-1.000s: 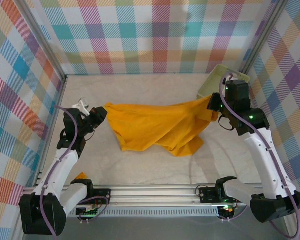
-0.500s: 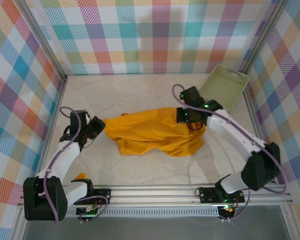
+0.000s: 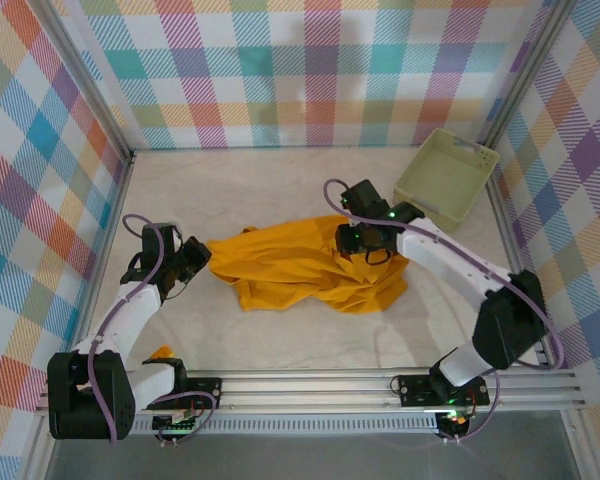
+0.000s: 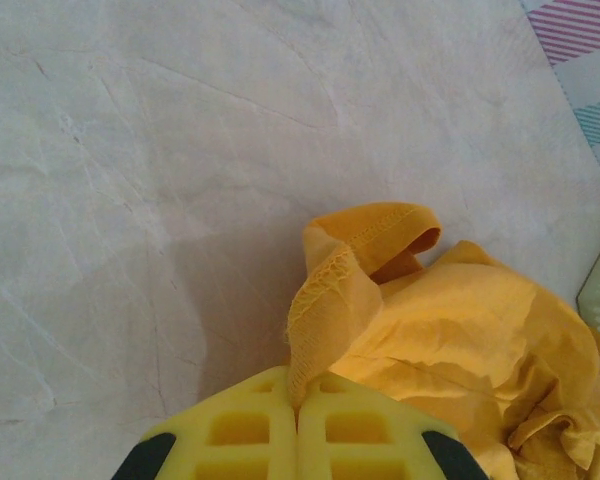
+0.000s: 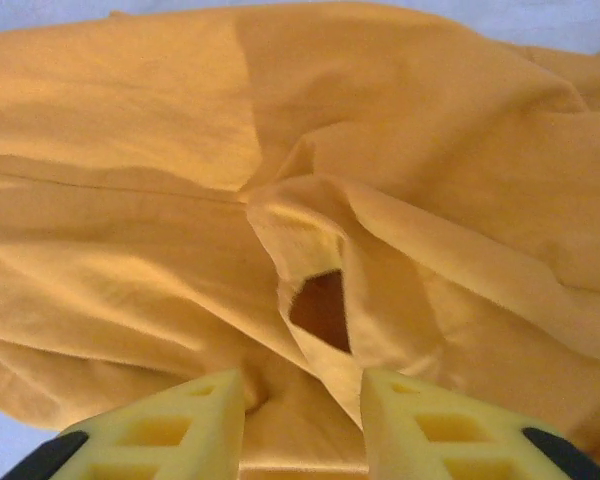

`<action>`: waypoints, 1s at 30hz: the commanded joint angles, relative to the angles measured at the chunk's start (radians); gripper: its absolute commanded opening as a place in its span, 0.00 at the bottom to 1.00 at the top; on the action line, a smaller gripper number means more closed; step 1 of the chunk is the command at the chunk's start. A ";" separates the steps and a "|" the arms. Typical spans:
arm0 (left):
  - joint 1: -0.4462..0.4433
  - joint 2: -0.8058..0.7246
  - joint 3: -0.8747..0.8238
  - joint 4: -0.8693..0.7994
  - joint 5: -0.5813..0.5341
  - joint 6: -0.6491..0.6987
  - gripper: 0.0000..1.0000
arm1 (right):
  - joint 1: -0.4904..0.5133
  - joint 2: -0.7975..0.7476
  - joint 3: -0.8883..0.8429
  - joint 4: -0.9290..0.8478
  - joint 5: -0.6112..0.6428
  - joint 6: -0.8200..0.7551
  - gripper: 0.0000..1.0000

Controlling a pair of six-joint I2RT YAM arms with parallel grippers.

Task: Fold the inside-out t-shirt

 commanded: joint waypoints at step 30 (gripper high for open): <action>-0.001 -0.105 0.031 -0.313 -0.326 0.041 0.68 | -0.192 -0.212 -0.339 0.294 -0.511 -0.037 0.00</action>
